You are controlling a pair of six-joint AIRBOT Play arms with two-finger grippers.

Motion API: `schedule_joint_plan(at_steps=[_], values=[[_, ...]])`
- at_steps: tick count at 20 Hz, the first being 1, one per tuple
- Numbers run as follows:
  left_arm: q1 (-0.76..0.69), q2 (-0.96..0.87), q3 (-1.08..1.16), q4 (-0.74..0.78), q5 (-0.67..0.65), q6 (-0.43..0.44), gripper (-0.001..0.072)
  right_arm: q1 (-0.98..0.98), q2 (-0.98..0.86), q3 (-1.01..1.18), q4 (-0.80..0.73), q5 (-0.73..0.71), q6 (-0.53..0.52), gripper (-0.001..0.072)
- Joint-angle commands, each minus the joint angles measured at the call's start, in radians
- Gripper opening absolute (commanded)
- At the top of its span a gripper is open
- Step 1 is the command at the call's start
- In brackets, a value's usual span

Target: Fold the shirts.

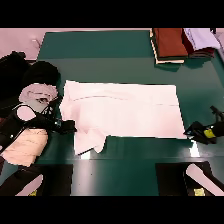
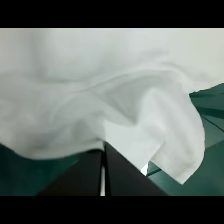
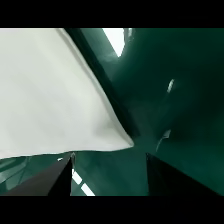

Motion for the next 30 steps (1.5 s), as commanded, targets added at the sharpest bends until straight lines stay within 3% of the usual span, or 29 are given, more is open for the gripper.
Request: schedule_joint_plan(at_steps=[1,2,5,6,9,14,16,18,21,25,30], values=[[0.000,0.001,0.004,0.001,0.003,0.002,0.0024,0.049,-0.061,-0.061,0.126,-0.105,-0.018,0.0438],[0.000,0.001,0.004,0.003,0.002,0.002,0.0024,0.080,-0.076,-0.061,0.148,-0.139,-0.017,0.0425],[0.000,0.003,0.016,0.039,-0.046,0.001,0.0023,0.179,-0.079,-0.038,0.141,-0.176,-0.017,0.0077],[0.000,0.020,0.025,0.065,-0.063,-0.006,0.0022,0.200,-0.066,-0.018,0.120,-0.165,-0.017,0.0014],[0.000,0.143,0.034,0.152,-0.151,-0.070,0.0022,0.243,0.025,0.065,0.002,-0.061,-0.016,0.0012],[0.000,0.306,0.052,0.156,-0.351,-0.114,0.0023,0.253,0.252,0.154,-0.164,0.119,-0.002,0.0011],[0.000,0.304,0.092,0.157,-0.313,-0.109,0.0023,0.254,0.290,0.177,-0.159,0.111,0.021,0.0011],[0.000,0.302,0.134,0.185,-0.179,-0.102,0.0022,0.273,0.260,0.219,-0.160,0.092,0.027,0.0010],[0.000,0.188,0.206,0.259,-0.050,-0.099,0.0024,0.369,0.117,0.322,-0.164,0.031,0.058,0.0010],[0.000,-0.113,0.366,0.271,0.064,-0.024,0.0024,0.465,-0.130,0.507,-0.160,-0.030,0.094,0.0011],[0.000,-0.409,0.568,0.277,0.112,-0.026,0.0024,0.514,-0.373,0.707,-0.158,-0.037,0.115,0.0012]])
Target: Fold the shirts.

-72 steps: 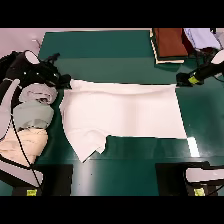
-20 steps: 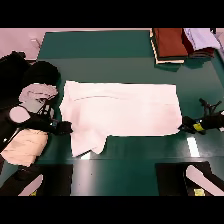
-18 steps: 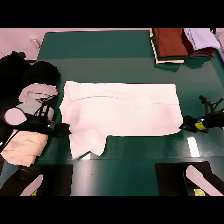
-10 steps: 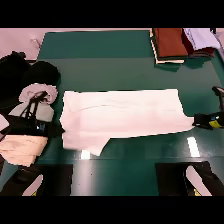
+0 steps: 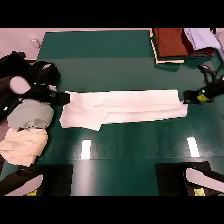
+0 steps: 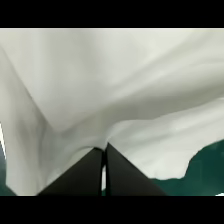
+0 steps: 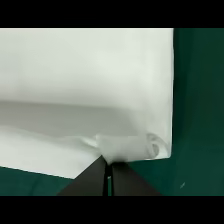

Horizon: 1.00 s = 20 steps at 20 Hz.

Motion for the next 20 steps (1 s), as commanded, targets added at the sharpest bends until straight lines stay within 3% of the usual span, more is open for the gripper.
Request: schedule_joint_plan(at_steps=[1,5,6,7,8,9,11,12,13,15,20], values=[[0.000,-0.183,0.123,0.021,0.048,0.005,0.0024,0.030,-0.160,0.142,0.001,-0.011,0.018,0.0012],[0.000,-0.206,0.130,0.082,0.089,-0.062,0.0027,-0.007,-0.261,0.235,0.074,-0.007,-0.013,0.0042],[0.000,-0.206,0.131,0.082,0.090,-0.062,0.0136,-0.033,-0.274,0.244,0.142,-0.015,-0.034,0.0257],[0.000,-0.204,0.135,0.081,0.085,-0.066,0.0470,-0.064,-0.280,0.245,0.200,-0.014,-0.053,0.0395],[0.000,-0.204,0.146,0.080,0.068,-0.077,0.0539,-0.102,-0.280,0.245,0.239,-0.010,-0.091,0.0415],[0.000,-0.204,0.161,0.078,0.046,-0.077,0.0460,-0.135,-0.280,0.245,0.255,0.004,-0.119,0.0416],[0.000,-0.204,0.186,0.044,0.011,-0.074,0.0219,-0.222,-0.281,0.235,0.256,0.041,-0.151,0.0529],[0.000,-0.204,0.188,0.003,0.011,-0.064,0.0095,-0.267,-0.282,0.216,0.265,0.047,-0.166,0.0529],[-0.003,-0.205,0.188,-0.057,0.013,-0.041,0.0025,-0.309,-0.284,0.186,0.286,0.047,-0.189,0.0529],[-0.025,-0.210,0.188,-0.143,0.043,-0.021,0.0024,-0.382,-0.320,0.122,0.357,0.062,-0.225,0.0528],[-0.167,-0.220,0.188,-0.156,0.144,-0.052,0.0024,-0.378,-0.450,0.037,0.524,0.057,-0.300,0.0481]])
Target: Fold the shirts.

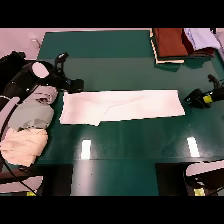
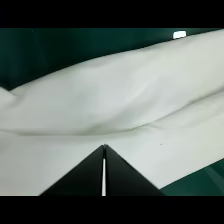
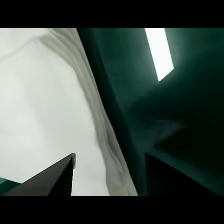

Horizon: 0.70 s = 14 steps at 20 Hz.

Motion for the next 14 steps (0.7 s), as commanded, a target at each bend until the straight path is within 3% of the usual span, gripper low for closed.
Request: schedule_joint_plan(at_steps=[1,2,3,4,5,8,14], values=[[-0.090,-0.018,0.002,-0.033,0.067,-0.032,0.0024,0.028,-0.072,-0.037,0.090,-0.017,-0.051,0.0464],[-0.113,-0.032,0.002,-0.035,0.080,-0.045,0.0024,0.057,-0.081,-0.037,0.093,-0.036,-0.055,0.0427],[-0.134,-0.050,0.004,-0.042,0.099,-0.046,0.0024,0.084,-0.083,-0.037,0.092,-0.053,-0.070,0.0337],[-0.153,-0.076,0.011,-0.063,0.123,-0.045,0.0023,0.109,-0.077,-0.032,0.092,-0.063,-0.088,0.0151],[-0.169,-0.105,0.026,-0.087,0.146,-0.045,0.0023,0.124,-0.063,-0.021,0.093,-0.068,-0.088,0.0033],[-0.216,-0.226,0.117,-0.127,0.166,-0.042,0.0023,0.152,0.053,0.046,0.093,-0.027,-0.082,0.0011],[-0.295,-0.465,0.331,-0.145,0.149,-0.042,0.0023,0.349,0.294,0.231,0.093,0.024,0.042,0.0011]])
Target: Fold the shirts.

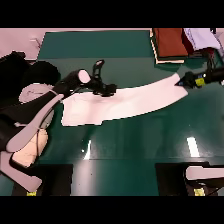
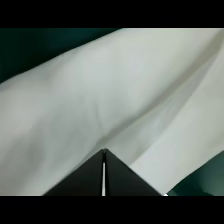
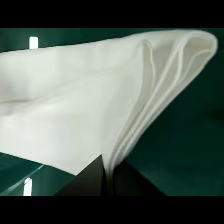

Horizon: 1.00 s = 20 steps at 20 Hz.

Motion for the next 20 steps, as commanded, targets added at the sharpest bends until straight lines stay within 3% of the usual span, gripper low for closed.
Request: schedule_joint_plan(at_steps=[1,11,16,20], values=[[-0.047,-0.121,0.106,-0.015,-0.003,0.000,0.0023,0.132,0.119,0.099,0.004,0.011,0.066,0.0011],[-0.032,-0.160,0.151,0.012,-0.107,0.000,0.0023,0.442,0.167,0.270,0.004,-0.061,0.190,0.0012],[0.149,-0.017,0.307,0.234,-0.275,0.000,0.0023,0.622,0.125,0.275,0.121,-0.184,0.191,0.0012],[0.351,0.196,0.405,0.343,-0.351,0.034,0.0024,0.872,-0.013,0.275,0.204,-0.391,0.112,0.0013]])
